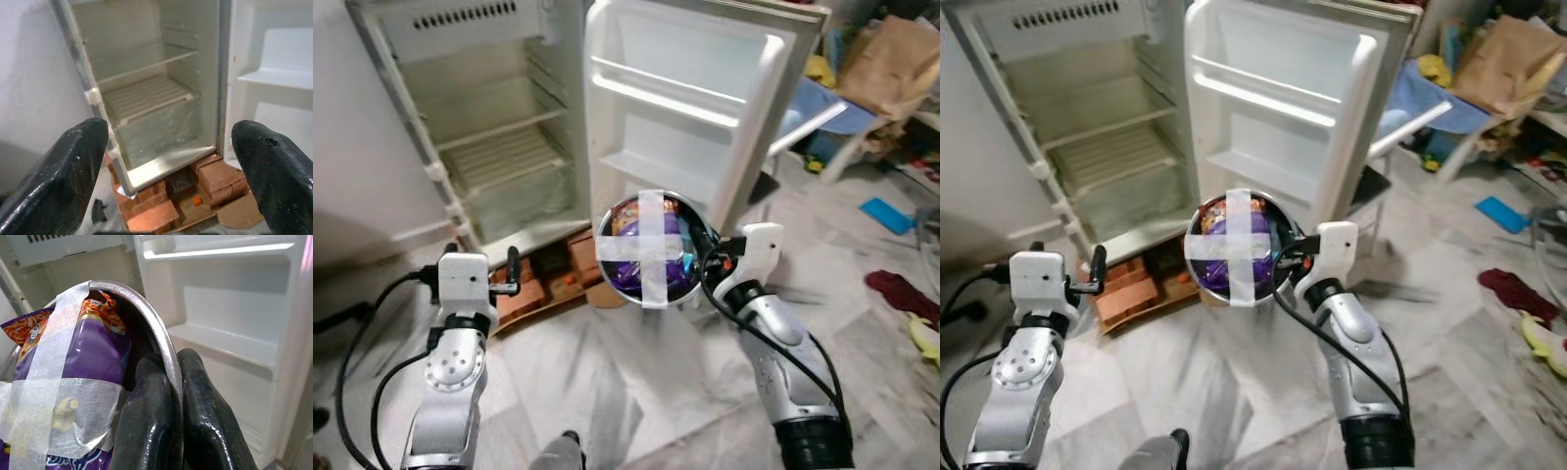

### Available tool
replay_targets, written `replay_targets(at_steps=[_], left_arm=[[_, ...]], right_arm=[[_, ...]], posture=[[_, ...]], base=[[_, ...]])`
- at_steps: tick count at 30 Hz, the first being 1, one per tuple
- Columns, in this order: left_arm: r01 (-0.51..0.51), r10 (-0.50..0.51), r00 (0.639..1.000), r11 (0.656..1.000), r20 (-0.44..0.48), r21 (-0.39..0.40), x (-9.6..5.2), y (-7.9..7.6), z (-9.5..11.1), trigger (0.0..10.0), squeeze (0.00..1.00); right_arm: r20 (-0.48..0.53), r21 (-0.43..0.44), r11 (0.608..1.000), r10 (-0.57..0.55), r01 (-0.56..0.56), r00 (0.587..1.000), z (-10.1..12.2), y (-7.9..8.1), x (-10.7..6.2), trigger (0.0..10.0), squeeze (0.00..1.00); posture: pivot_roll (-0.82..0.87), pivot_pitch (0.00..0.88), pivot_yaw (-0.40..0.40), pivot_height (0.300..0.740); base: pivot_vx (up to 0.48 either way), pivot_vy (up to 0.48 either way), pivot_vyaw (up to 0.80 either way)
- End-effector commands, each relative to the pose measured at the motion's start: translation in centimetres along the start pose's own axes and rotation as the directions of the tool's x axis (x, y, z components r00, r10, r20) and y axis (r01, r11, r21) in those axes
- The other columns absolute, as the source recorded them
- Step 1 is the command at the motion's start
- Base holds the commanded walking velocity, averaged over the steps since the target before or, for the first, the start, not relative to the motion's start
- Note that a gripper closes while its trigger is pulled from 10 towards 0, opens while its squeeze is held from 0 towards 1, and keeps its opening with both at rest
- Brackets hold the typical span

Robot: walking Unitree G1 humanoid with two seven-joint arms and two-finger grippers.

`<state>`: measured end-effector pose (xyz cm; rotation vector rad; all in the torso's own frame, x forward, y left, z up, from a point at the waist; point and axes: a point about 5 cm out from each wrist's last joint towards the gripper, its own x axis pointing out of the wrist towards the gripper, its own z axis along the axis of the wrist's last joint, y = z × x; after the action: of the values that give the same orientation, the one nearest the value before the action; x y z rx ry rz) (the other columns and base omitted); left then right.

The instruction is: Restocking fridge

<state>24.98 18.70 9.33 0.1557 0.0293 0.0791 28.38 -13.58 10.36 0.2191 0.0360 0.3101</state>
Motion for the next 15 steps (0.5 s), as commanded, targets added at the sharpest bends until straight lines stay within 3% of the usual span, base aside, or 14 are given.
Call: replay_targets(at_steps=[1, 9, 12, 15], left_arm=[[0.002, -0.002, 1.000, 1.000, -0.016, -0.013, -0.3, 0.4, -0.1, 10.0, 0.00], [-0.003, 0.004, 0.999, 1.000, -0.034, 0.011, -1.4, 0.8, -0.5, 10.0, 0.00], [-0.031, 0.033, 0.999, 0.998, -0.038, 0.053, -1.7, 0.9, -0.9, 10.0, 0.00], [-0.030, 0.032, 0.998, 0.999, -0.048, 0.038, -1.8, 0.9, -1.1, 10.0, 0.00]], right_arm=[[0.040, 0.002, 1.000, 0.025, -0.025, 0.999, 1.0, 0.5, 0.3, 10.0, 0.00], [0.019, 0.015, 1.000, 0.018, -0.018, 1.000, 0.3, 0.5, -0.3, 10.0, 0.00], [0.011, 0.108, 0.994, -0.023, 0.022, 1.000, 0.2, 0.3, -0.3, 10.0, 0.00], [0.017, 0.111, 0.994, -0.019, 0.017, 1.000, 0.4, 0.3, -0.1, 10.0, 0.00]], posture=[[0.07, 0.013, -0.080, 0.740], [0.07, 0.027, -0.080, 0.740], [0.07, 0.023, -0.084, 0.740], [0.07, 0.023, -0.084, 0.740]], base=[[0.000, 0.000, 0.79], [0.000, 0.000, 0.79], [0.000, 0.000, 0.79], [0.000, 0.000, 0.79]])
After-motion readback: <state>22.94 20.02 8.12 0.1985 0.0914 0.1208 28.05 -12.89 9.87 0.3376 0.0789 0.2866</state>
